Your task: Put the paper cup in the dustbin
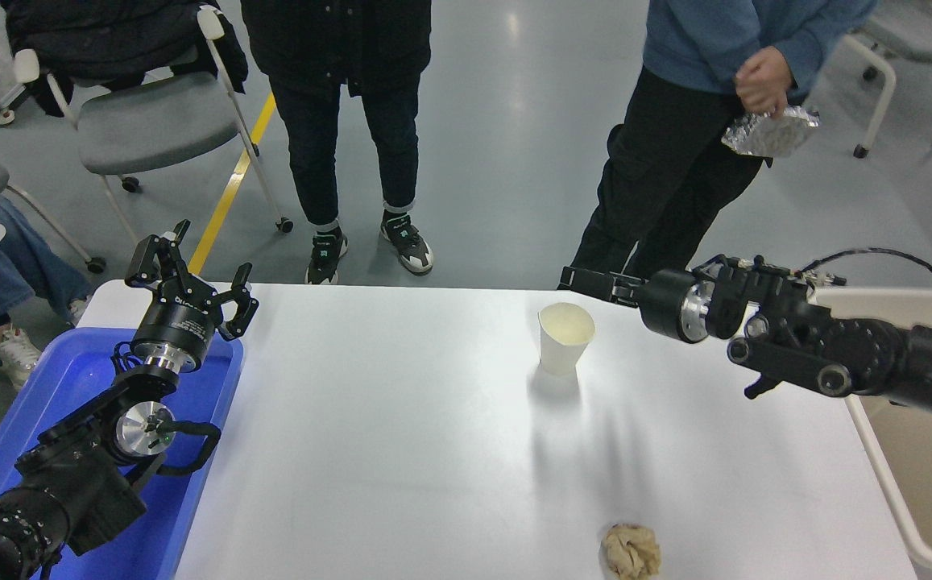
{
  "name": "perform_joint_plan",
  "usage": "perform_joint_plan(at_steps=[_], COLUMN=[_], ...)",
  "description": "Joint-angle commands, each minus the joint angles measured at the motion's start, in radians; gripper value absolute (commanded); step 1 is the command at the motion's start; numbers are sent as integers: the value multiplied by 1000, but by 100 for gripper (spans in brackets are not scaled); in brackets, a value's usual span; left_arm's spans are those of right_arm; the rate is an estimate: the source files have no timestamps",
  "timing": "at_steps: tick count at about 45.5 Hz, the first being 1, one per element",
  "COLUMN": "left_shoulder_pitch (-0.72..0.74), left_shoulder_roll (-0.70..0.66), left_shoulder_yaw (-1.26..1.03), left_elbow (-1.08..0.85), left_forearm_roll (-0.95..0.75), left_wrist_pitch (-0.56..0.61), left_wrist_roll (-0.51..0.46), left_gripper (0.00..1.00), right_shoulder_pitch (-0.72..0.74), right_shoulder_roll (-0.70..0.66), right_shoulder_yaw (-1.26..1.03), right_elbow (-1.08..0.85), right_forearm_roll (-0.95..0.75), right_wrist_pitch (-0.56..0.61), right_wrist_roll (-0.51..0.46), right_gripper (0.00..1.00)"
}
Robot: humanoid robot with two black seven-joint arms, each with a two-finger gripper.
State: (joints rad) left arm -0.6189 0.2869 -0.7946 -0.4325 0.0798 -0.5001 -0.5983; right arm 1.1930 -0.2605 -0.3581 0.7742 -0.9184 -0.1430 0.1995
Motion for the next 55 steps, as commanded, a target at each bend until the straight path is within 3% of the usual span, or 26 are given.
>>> perform_joint_plan(at_steps=[1, 16, 47, 52, 55], left_shoulder_pitch=[1, 1, 1, -1, 1], left_shoulder_roll=[2, 0, 0, 0, 2], left_shoulder_yaw=[0, 0, 0, 0, 0], left_elbow=[0, 0, 0, 0, 0], left_forearm_roll=[0, 0, 0, 0, 0], left_wrist_pitch=[0, 0, 0, 0, 0], left_wrist_roll=[0, 0, 0, 0, 0], left_gripper=[100, 100, 100, 100, 100], right_shoulder_pitch=[-19, -108, -138, -138, -136], right_shoulder_roll=[124, 173, 219, 222, 222], right_shoulder_yaw=[-84, -87, -87, -88, -88], right_elbow=[-137, -346, -352, -352, -354], right_forearm_roll=[-7, -7, -7, -7, -8], right_wrist_pitch=[-18, -27, -27, -30, -36], right_wrist_roll=[-6, -8, -2, 0, 0], right_gripper=[99, 99, 99, 97, 91])
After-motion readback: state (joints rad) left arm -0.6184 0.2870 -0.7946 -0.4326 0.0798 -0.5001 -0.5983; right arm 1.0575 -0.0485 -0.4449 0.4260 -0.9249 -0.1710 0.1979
